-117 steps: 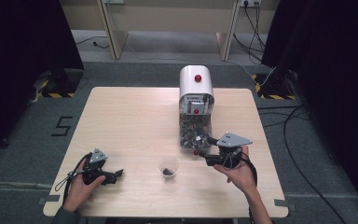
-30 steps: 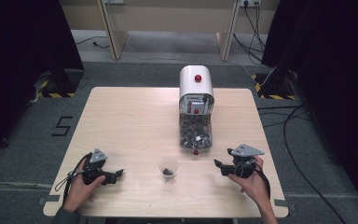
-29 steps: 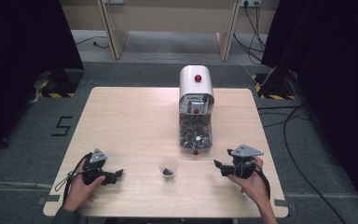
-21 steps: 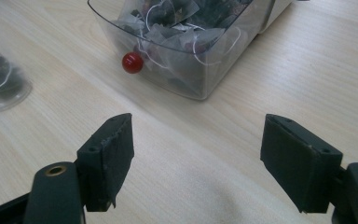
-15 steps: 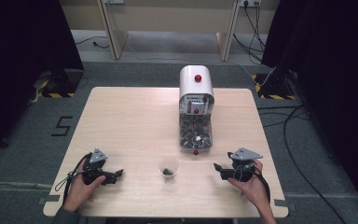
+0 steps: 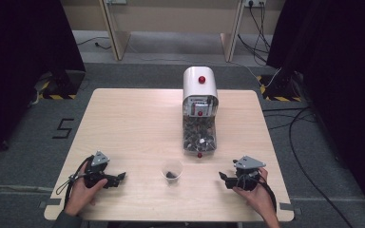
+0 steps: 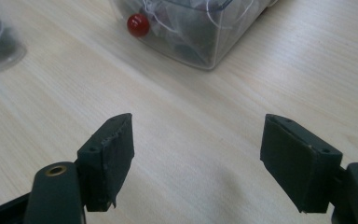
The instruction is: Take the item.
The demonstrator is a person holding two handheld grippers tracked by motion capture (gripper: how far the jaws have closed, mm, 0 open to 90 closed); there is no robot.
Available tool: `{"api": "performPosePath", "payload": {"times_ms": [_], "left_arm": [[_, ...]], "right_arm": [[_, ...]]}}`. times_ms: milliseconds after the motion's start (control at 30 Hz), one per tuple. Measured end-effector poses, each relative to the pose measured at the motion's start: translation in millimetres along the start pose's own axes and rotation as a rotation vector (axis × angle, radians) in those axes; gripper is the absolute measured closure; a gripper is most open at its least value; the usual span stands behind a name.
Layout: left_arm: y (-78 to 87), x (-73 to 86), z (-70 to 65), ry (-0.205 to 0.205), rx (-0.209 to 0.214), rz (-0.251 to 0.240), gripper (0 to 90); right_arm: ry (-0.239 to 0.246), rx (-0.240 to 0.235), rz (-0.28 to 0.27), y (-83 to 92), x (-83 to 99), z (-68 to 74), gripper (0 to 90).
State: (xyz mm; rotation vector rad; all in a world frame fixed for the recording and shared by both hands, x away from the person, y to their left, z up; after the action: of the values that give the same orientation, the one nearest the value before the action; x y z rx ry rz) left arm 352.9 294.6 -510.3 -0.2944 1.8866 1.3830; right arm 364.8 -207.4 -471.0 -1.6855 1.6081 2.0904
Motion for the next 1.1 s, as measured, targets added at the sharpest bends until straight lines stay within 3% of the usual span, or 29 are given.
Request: {"api": "performPosePath", "payload": {"times_ms": [367, 467, 600, 1100], "left_arm": [[0.1, 0.0, 0.0, 0.0, -0.001, 0.001, 0.0], [0.0, 0.0, 0.0, 0.0, 0.0, 0.0, 0.0], [0.0, 0.0, 0.0, 0.0, 0.0, 0.0, 0.0], [0.0, 0.0, 0.0, 0.0, 0.0, 0.0, 0.0]], "right_arm": [[0.002, 0.013, -0.012, 19.6, 22.2, 6.5, 26.7], [-0.024, 0.01, -0.026, 26.8, 28.7, 5.1, 26.7], [-0.039, 0.004, -0.027, 26.9, 31.6, 4.5, 26.7], [-0.023, 0.007, 0.018, 28.4, 41.4, 11.2, 26.3]]}}
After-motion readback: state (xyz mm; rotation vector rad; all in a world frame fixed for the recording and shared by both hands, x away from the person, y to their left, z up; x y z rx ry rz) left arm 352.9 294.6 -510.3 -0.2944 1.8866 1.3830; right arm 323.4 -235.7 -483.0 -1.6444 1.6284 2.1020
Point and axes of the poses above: each handheld gripper's, and its own axes: y roughly backward along the jaws, x roughly out of its underside, z roughly to its left, the point moved 1 cm from there along -y, roughly forward along the jaws, and after that the axes turned 5 degrees about y, right-handed, at the moved point
